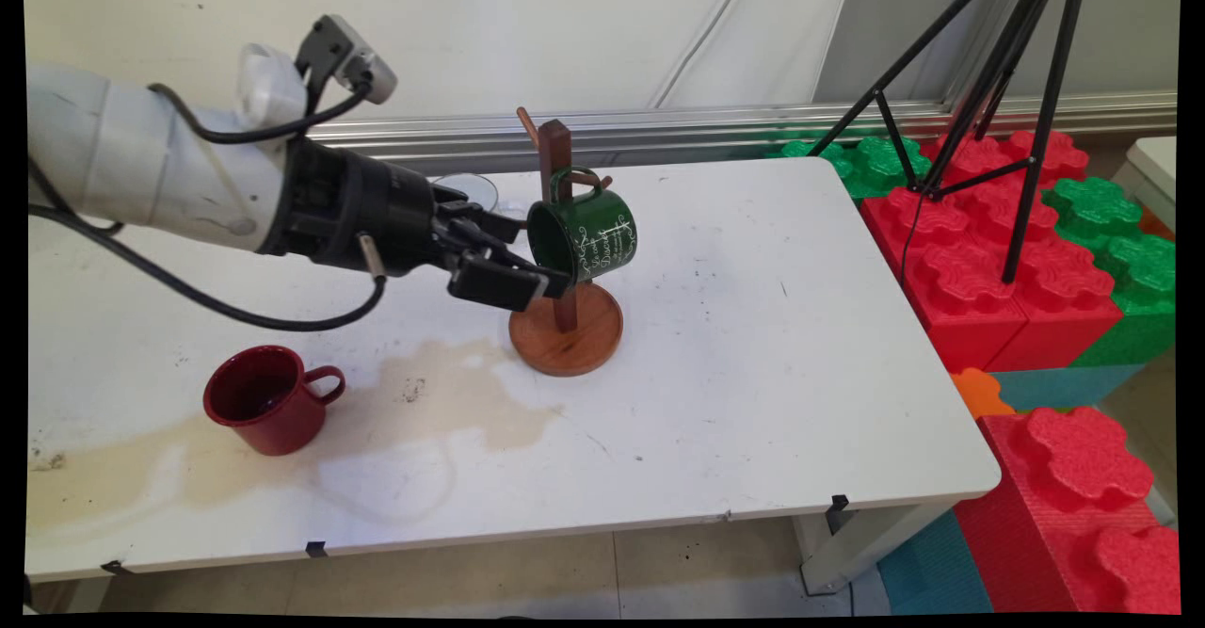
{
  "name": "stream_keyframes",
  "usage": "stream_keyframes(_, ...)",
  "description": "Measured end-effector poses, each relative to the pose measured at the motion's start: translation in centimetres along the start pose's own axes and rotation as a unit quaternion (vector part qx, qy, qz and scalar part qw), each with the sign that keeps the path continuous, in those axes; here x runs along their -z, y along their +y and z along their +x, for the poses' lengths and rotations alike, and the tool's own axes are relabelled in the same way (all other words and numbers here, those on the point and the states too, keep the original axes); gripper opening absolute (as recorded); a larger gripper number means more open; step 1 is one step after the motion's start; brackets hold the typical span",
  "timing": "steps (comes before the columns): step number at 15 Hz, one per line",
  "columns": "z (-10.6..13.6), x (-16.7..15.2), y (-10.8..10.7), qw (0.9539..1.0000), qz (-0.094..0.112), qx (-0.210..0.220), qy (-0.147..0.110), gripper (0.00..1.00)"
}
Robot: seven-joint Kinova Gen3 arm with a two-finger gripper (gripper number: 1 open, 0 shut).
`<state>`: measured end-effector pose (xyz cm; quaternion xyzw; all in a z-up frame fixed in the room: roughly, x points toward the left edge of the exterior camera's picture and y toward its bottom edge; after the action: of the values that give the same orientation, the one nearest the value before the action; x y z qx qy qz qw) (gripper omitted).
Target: Pick up the green mug from the rack
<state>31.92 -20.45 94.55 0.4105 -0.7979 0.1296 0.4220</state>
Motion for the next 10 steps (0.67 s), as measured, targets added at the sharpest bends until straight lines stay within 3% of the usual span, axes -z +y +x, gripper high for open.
stream_keyframes(10,-0.1,-4.3,-0.4,0.9993,0.005,0.033,0.015,1.00)
